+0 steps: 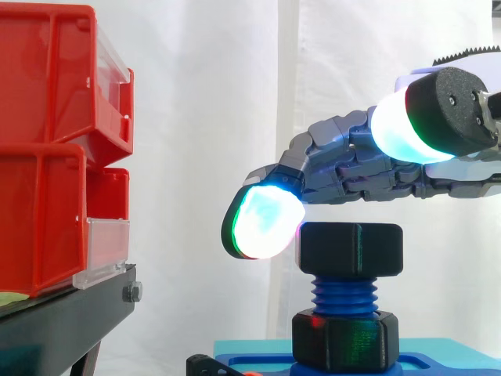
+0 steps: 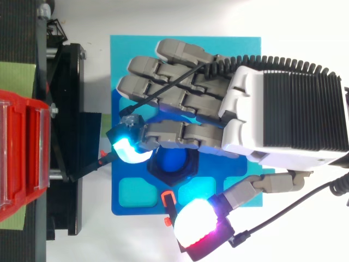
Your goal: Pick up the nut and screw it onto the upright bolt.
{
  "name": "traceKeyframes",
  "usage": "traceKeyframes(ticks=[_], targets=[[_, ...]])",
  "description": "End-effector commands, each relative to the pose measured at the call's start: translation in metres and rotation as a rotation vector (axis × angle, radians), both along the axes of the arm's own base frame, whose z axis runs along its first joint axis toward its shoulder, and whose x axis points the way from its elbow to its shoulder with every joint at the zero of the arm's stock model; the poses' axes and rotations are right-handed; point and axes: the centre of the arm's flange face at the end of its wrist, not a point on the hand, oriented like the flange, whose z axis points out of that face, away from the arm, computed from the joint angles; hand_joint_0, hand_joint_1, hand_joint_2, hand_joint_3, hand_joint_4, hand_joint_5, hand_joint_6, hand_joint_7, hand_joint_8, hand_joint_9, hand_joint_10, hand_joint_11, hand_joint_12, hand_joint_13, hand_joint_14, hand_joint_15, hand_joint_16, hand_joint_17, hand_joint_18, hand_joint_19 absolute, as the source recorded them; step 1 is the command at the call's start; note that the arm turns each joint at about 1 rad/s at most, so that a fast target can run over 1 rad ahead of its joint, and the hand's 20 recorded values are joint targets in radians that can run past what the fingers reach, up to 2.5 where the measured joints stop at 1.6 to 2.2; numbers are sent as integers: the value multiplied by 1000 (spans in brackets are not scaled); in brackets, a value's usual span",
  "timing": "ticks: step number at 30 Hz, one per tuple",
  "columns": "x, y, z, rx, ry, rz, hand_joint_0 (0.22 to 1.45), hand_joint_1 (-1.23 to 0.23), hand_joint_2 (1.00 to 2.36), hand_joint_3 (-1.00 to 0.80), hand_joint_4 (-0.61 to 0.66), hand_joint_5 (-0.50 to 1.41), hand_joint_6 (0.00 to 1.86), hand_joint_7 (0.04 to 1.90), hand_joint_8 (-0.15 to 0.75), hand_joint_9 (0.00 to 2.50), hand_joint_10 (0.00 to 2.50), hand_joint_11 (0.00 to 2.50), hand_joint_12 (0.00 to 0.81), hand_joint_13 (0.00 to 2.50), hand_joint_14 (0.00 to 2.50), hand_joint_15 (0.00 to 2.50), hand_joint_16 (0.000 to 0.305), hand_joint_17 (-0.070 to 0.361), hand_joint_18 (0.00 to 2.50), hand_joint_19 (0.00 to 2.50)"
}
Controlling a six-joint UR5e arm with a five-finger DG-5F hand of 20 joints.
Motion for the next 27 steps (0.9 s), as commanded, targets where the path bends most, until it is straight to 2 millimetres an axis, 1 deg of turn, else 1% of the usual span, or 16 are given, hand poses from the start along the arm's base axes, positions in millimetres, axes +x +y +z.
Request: traceKeyframes(ticks=[1, 6, 7, 10, 12, 13, 16, 19, 20, 23, 27], targets=[[-1, -1, 0, -1, 3, 0, 388, -177, 1000, -500, 260, -169, 503, 862, 206, 0, 0, 0, 355, 0, 0, 0, 58, 131, 0, 0], [0, -3, -1, -1, 4, 0, 393, -182, 1000, -500, 311, -151, 503, 924, 218, 0, 0, 0, 353, 0, 0, 0, 53, 120, 0, 0], [-1, -4, 0, -1, 3, -2, 395, -185, 1000, -500, 345, -141, 504, 956, 222, 0, 0, 0, 353, 0, 0, 0, 52, 118, 0, 0], [0, -6, -1, 0, 4, -5, 402, -192, 1000, -500, 377, -120, 504, 1014, 237, 0, 0, 0, 350, 0, 0, 0, 50, 112, 0, 0], [-1, -8, -1, 0, 6, -6, 404, -194, 1000, -500, 393, -109, 504, 1042, 241, 23, 0, 0, 349, 0, 0, 0, 49, 110, 0, 0], [-1, -10, 0, 0, 4, -9, 406, -219, 1000, -500, 399, -98, 505, 1051, 244, 83, 0, 0, 348, 0, 0, 0, 48, 108, 0, 0], [-1, -12, 0, 0, 7, -12, 413, -232, 1000, -500, 386, -74, 505, 1092, 252, 156, 0, 0, 337, 7, 0, 0, 45, 101, 0, 0], [-2, -18, 0, 0, 9, -20, 429, -272, 1000, -500, 339, -47, 505, 1129, 254, 279, 0, 0, 322, 99, 0, 0, 41, 92, 0, 0], [-2, -19, 0, 0, 9, -21, 438, -270, 1000, -500, 310, -30, 505, 1159, 256, 334, 0, 0, 319, 135, 0, 0, 40, 89, 0, 0], [-2, -22, -1, -1, 10, -26, 447, -257, 1000, -500, 272, -13, 505, 1168, 256, 429, 0, 0, 313, 191, 0, 0, 37, 84, 0, 0], [-2, -27, 0, 0, 9, -32, 464, -261, 1000, -500, 244, 2, 505, 1182, 257, 533, 0, 0, 299, 255, 0, 0, 34, 75, 0, 0]])
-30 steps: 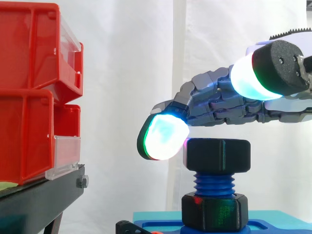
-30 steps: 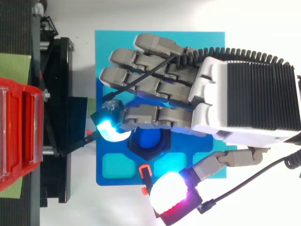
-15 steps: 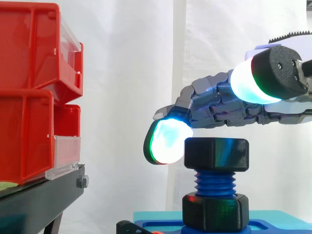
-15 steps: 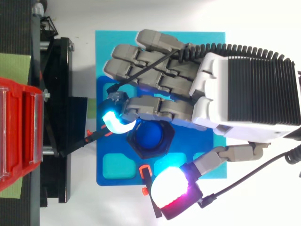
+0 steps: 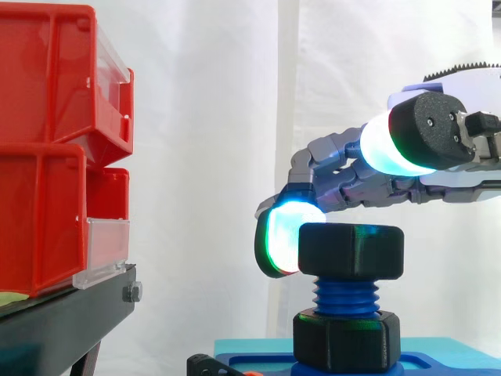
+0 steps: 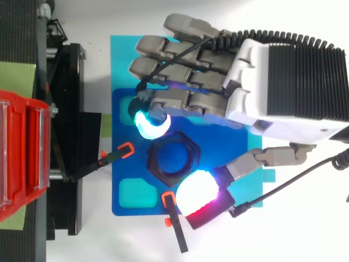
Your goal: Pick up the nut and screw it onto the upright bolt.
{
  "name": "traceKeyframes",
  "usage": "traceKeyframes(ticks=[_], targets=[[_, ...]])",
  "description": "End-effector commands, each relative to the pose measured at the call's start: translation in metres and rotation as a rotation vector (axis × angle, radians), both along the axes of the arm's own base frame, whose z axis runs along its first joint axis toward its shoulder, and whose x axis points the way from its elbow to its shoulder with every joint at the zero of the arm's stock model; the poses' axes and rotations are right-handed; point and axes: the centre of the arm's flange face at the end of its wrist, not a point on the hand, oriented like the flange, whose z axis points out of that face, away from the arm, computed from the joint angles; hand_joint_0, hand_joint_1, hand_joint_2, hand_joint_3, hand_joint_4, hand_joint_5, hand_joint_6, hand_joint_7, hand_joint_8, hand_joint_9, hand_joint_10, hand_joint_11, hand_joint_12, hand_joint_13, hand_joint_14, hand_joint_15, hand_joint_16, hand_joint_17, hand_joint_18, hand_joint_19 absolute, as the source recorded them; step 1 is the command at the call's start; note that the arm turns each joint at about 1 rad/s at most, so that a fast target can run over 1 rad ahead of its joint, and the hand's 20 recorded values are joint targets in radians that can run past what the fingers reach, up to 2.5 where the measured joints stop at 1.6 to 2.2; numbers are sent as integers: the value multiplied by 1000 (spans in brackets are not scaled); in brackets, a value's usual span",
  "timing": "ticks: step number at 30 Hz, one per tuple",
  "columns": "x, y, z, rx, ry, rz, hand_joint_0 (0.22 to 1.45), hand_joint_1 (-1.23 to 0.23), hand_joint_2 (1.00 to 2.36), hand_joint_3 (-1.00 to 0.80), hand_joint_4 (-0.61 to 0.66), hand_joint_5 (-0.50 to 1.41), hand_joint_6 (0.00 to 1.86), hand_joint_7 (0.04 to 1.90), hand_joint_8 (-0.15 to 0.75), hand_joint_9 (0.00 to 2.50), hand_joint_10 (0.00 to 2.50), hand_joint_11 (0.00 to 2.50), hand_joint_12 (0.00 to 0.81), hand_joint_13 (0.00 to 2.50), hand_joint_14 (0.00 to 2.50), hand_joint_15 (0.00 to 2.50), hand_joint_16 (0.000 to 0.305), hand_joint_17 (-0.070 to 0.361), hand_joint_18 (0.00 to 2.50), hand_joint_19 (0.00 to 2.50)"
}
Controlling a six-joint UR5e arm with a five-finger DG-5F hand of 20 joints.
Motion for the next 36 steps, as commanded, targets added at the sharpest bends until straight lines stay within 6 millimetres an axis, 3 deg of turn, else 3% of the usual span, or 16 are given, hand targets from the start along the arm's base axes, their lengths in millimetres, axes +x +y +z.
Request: traceKeyframes(ticks=[1, 7, 10, 24, 28, 30, 33, 36], targets=[[-1, -3, 0, 0, 2, -4, 466, -264, 1000, -500, 238, 4, 505, 1187, 259, 562, 0, 0, 295, 271, 0, 0, 32, 73, 0, 0], [-2, -12, 0, -1, 8, -14, 482, -278, 1000, -500, 176, 36, 504, 1235, 254, 833, 0, 0, 278, 406, 0, 0, 28, 63, 0, 0], [-2, -14, 0, 0, 8, -11, 492, -294, 1000, -500, 132, 73, 502, 1350, 206, 1120, 0, 0, 245, 554, 0, 0, 20, 46, 160, 0], [-2, -18, 0, -1, 4, 3, 493, -300, 1000, -500, 69, 110, 502, 1438, 135, 1647, 0, 0, 168, 1008, 0, 0, 9, 21, 710, 0], [-2, -22, 0, 0, 8, -1, 494, -302, 1000, -500, 82, 107, 516, 1428, 148, 1659, 0, 0, 167, 1049, 0, 0, 10, 22, 753, 0], [-2, -23, 0, 0, 7, -3, 488, -289, 1000, -500, 129, 82, 503, 1355, 183, 1522, 0, 0, 199, 914, 0, 0, 15, 33, 548, 0], [-2, -24, 4, 2, 1, 5, 483, -274, 1000, -500, 168, 32, 505, 1149, 229, 1395, 0, 0, 219, 803, 0, 0, 19, 44, 433, 0], [4, -25, 16, 5, -24, 12, 479, -273, 1000, -500, 205, 4, 506, 1148, 236, 1283, 0, 0, 244, 717, 0, 0, 22, 50, 356, 0]])
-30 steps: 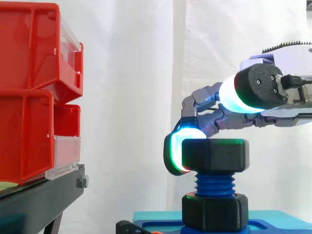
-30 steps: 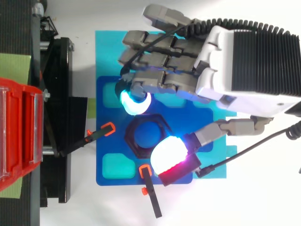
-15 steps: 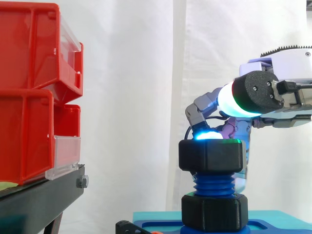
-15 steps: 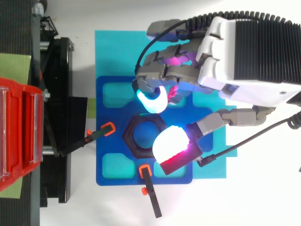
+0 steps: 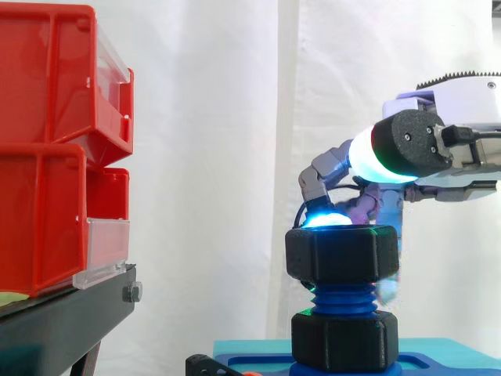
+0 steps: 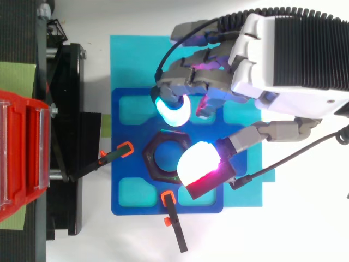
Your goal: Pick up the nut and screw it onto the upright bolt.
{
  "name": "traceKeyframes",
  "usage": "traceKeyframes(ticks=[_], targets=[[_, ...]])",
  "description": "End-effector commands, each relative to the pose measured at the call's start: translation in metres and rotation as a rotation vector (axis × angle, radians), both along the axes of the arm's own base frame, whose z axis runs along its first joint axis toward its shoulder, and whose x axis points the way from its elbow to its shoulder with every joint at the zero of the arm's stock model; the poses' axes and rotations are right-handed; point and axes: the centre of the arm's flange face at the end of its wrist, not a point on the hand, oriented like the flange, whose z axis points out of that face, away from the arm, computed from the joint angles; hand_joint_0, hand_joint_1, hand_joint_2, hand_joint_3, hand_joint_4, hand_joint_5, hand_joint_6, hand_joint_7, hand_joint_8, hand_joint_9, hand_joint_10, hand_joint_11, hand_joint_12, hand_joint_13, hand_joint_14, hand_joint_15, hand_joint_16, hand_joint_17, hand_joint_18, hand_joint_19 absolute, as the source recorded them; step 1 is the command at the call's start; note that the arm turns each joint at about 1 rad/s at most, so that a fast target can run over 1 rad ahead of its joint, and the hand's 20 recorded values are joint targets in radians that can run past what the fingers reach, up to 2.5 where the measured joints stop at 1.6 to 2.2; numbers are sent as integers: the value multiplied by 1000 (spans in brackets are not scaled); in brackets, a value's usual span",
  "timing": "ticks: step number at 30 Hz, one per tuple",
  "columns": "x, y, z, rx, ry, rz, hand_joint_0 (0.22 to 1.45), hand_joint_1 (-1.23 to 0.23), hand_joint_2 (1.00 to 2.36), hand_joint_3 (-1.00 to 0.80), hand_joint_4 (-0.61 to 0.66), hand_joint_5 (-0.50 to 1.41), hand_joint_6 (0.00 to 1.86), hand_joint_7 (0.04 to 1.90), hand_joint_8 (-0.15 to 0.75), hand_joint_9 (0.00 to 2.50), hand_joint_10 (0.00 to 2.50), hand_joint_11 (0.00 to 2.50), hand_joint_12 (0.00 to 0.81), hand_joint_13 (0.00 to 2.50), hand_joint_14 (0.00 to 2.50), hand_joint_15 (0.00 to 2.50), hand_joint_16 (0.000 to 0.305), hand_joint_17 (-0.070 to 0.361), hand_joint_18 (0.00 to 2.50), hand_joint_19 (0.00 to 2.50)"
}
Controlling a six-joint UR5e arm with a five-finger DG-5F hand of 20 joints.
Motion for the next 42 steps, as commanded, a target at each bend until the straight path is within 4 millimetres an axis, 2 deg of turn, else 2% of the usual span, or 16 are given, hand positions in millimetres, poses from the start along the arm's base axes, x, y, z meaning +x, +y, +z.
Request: traceKeyframes(ticks=[1, 4, 8, 12, 14, 17, 19, 26, 30, 32, 37, 42], targets=[[5, -2, 14, 4, -24, 8, 478, -276, 1000, -500, 223, -10, 506, 1125, 233, 1246, 0, 0, 252, 676, 0, 0, 24, 55, 307, 0], [7, -4, 25, 1, -16, 25, 468, -286, 1000, -500, 261, -59, 505, 989, 234, 1120, 0, 0, 272, 578, 0, 0, 28, 62, 213, 0], [8, -12, 36, -1, -12, 22, 455, -287, 1000, -500, 219, -114, 503, 766, 222, 959, 0, 0, 284, 470, 0, 0, 33, 74, 97, 0], [9, -20, 38, -2, -21, 17, 447, -270, 1000, -500, 188, -129, 502, 691, 209, 796, 0, 0, 292, 340, 0, 0, 37, 83, 0, 0], [10, -21, 39, -10, -28, 20, 438, -242, 1000, -500, 153, -158, 501, 633, 202, 588, 0, 0, 316, 150, 0, 0, 42, 95, 0, 0], [12, -18, 39, -24, -44, 25, 430, -204, 1000, -500, 119, -183, 501, 623, 188, 343, 0, 0, 325, 0, 0, 0, 46, 104, 0, 0], [14, -14, 42, -37, -63, 29, 427, -191, 1000, -500, 107, -191, 501, 613, 182, 238, 0, 0, 331, 0, 0, 0, 48, 107, 0, 0], [30, 9, 17, -55, -93, 50, 423, -167, 1000, -500, 109, -194, 501, 627, 182, 175, 0, 0, 338, 0, 0, 0, 50, 112, 0, 0], [32, 33, 16, -53, -90, 80, 425, -159, 1000, -500, 156, -170, 502, 694, 208, 228, 0, 0, 342, 0, 0, 0, 51, 116, 0, 0], [32, 37, 16, -50, -90, 87, 427, -157, 1000, -500, 158, -167, 502, 709, 209, 231, 0, 0, 345, 0, 0, 0, 52, 117, 0, 0], [32, 60, 16, -41, -88, 118, 429, -156, 1000, -500, 178, -159, 502, 744, 213, 244, 0, 0, 347, 0, 0, 0, 53, 119, 0, 0], [30, 70, 13, -28, -66, 121, 430, -156, 1000, -500, 186, -152, 503, 760, 217, 260, 0, 0, 348, 0, 0, 0, 53, 120, 0, 0]])
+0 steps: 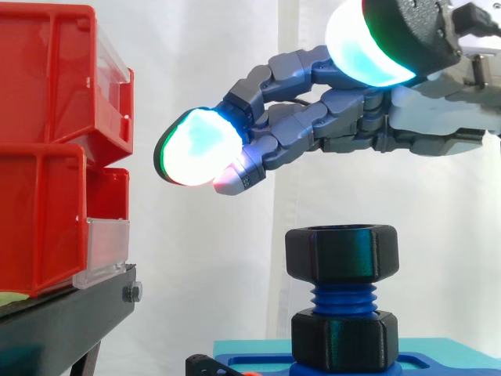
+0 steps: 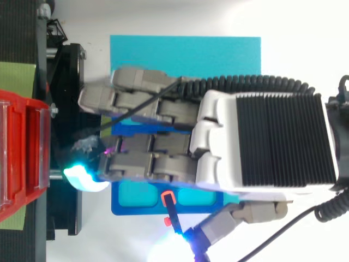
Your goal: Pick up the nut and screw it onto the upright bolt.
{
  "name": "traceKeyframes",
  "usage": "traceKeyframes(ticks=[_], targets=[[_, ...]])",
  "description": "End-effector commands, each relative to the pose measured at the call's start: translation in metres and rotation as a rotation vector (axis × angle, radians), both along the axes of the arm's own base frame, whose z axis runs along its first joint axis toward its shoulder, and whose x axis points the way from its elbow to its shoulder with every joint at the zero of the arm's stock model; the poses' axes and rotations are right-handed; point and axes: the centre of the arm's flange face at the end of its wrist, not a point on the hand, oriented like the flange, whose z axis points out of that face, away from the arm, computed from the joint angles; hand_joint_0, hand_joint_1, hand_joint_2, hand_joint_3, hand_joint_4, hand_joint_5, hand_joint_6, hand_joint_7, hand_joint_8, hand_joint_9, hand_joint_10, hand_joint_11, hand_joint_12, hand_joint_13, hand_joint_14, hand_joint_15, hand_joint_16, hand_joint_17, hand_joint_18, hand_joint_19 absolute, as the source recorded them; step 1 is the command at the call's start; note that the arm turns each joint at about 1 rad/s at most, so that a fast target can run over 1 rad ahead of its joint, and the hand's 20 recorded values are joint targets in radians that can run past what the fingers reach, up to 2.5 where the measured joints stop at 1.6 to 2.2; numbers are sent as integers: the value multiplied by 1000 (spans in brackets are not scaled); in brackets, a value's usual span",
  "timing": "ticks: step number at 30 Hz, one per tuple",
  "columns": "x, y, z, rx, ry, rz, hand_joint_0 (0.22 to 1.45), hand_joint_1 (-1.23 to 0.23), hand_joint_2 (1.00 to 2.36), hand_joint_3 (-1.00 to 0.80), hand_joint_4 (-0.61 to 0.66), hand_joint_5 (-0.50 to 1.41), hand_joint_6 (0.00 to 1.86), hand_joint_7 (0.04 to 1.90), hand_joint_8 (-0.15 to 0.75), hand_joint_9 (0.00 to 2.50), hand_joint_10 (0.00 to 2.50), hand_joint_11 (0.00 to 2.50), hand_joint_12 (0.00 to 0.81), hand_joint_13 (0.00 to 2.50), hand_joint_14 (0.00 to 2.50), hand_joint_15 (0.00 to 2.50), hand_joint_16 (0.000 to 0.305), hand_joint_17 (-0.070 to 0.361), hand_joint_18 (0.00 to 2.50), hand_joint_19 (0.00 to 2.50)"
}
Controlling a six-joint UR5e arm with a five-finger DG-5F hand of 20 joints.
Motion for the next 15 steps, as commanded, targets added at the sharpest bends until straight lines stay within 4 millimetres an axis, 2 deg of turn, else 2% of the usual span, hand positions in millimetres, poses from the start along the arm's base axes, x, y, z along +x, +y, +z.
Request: traceKeyframes(ticks=[1, 15], targets=[[-1, 6, -2, 9, 16, 4, 430, -157, 1000, -500, 190, -150, 502, 763, 218, 265, 0, 0, 348, 0, 0, 0, 54, 120, 0, 0], [-5, 2, -6, 10, 60, 3, 433, -168, 1000, -500, 216, -139, 503, 788, 229, 324, 0, 0, 346, 0, 0, 0, 53, 119, 0, 0]])
